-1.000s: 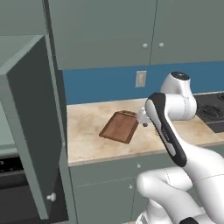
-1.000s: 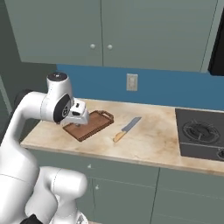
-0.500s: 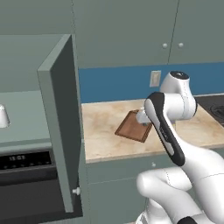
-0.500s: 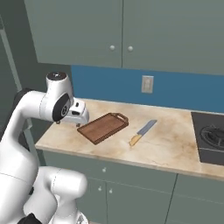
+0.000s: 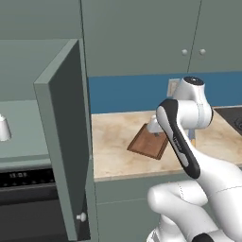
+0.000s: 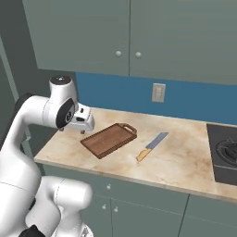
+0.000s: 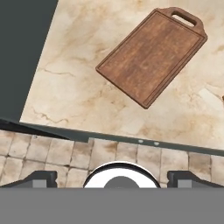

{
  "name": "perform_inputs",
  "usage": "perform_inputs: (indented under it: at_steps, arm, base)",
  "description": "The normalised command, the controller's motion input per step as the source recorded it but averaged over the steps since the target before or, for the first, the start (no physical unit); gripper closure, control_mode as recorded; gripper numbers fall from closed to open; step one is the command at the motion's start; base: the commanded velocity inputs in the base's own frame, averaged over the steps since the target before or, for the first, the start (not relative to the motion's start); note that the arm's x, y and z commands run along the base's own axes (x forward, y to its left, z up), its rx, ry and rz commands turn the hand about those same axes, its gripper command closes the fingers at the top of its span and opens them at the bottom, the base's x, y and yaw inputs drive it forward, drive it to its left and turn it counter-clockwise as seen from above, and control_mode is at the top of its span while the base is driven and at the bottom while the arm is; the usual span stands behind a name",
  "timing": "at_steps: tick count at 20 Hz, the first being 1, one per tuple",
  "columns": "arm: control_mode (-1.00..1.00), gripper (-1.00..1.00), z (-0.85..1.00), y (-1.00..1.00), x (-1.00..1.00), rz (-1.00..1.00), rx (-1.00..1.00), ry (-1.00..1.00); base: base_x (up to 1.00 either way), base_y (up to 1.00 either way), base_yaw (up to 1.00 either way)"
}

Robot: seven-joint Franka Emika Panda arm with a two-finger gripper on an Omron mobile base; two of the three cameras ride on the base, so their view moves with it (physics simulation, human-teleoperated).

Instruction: Move the cutting board and knife to the sink. Then move spray from the cabinet to the counter.

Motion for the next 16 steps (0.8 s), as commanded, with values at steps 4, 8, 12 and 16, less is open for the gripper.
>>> perform_inputs:
  at_steps: [4, 8, 12, 16]
  arm:
    - [1.00, -1.00, 0.00, 0.00, 0.00, 0.00, 0.00, 0.00]
    - [1.00, -1.00, 0.00, 0.00, 0.00, 0.00, 0.00, 0.00]
    - [1.00, -1.00, 0.00, 0.00, 0.00, 0.00, 0.00, 0.00]
    - [1.00, -1.00, 0.00, 0.00, 0.00, 0.00, 0.00, 0.00]
  base:
    - [-0.34, -0.04, 0.00]
    - [-0.33, -0.22, -0.02]
    - [-0.17, -0.23, -0.03]
    - [0.16, -0.02, 0.00]
